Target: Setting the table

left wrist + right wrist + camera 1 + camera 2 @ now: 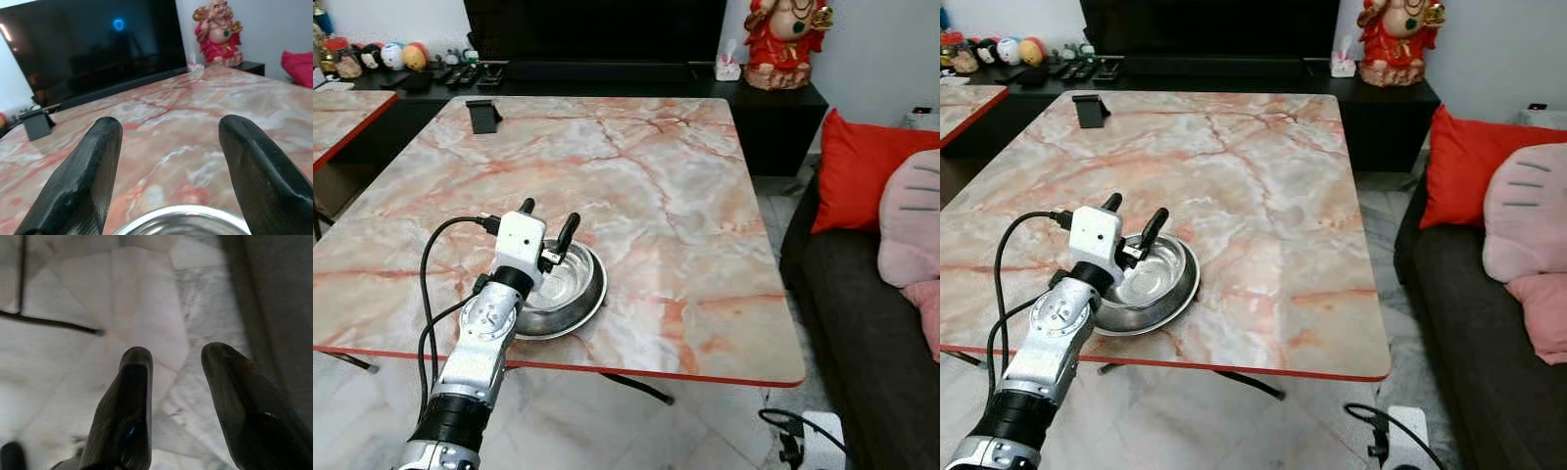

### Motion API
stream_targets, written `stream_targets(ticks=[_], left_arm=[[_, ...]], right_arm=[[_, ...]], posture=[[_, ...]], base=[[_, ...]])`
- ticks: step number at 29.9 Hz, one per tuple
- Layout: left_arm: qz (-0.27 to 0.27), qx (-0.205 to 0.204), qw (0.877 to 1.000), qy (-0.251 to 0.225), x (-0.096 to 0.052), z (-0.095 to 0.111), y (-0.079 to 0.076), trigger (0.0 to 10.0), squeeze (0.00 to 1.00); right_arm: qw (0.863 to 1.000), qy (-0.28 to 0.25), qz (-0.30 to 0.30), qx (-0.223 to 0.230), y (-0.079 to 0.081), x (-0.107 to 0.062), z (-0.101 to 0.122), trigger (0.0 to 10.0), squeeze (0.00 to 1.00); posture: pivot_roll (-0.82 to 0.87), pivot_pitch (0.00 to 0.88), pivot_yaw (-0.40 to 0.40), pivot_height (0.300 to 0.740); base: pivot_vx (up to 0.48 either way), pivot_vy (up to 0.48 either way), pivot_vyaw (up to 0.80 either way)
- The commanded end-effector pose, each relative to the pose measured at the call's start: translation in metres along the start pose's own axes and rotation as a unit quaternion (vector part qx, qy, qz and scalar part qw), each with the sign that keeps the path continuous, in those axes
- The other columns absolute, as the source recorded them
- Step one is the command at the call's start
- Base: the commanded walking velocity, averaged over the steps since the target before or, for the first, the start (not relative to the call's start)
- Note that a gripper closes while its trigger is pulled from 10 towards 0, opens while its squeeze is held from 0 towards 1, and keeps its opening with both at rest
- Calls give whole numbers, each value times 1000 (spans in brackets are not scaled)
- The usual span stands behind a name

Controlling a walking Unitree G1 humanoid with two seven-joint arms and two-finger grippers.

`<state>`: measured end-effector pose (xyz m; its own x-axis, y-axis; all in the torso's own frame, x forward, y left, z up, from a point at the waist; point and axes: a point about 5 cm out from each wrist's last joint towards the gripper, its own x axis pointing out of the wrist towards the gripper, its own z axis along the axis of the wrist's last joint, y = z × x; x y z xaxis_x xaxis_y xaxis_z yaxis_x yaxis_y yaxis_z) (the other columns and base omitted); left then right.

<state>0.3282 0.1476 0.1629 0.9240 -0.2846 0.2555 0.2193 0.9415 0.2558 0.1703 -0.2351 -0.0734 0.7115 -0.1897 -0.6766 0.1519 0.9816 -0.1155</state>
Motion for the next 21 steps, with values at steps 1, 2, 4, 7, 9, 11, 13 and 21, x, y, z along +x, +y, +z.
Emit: stream_targets(ticks=[1,2,4,7,9,11,13,21], left_arm=[[1,-2,1000,0,0,0,3,10000,0],[1,-3,1000,0,0,0,2,10000,0],[-3,-6,1000,1,0,-1,-1,10000,0],[-4,-12,1000,-2,-1,-1,-3,10000,0],[2,-16,1000,-4,0,0,-1,10000,0],[6,-16,1000,-5,1,0,0,10000,0],[8,-17,1000,-5,1,1,1,10000,0],[15,-21,1000,-7,0,2,1,10000,0]], right_arm=[[1000,1,-7,6,-5,-1,-2,10000,0],[1000,3,-8,7,-6,-2,-3,10000,0],[1000,13,2,0,-6,-4,-10,10000,0],[1000,20,2,14,-3,-7,-16,10000,0],[999,24,6,20,3,-8,-19,10000,0],[999,23,7,28,7,-7,-19,10000,0],[999,22,8,30,9,-7,-18,10000,0],[999,20,17,44,17,-4,-14,10000,0]], posture=[[7,0,17,740],[7,0,17,740],[5,0,17,740],[8,0,16,740],[11,0,15,740],[15,0,16,740],[15,0,16,740],[16,0,15,740]], base=[[0,0,0],[0,0,0],[0,0,0],[0,0,0],[0,0,0],[0,0,0],[0,0,0],[0,241,0]])
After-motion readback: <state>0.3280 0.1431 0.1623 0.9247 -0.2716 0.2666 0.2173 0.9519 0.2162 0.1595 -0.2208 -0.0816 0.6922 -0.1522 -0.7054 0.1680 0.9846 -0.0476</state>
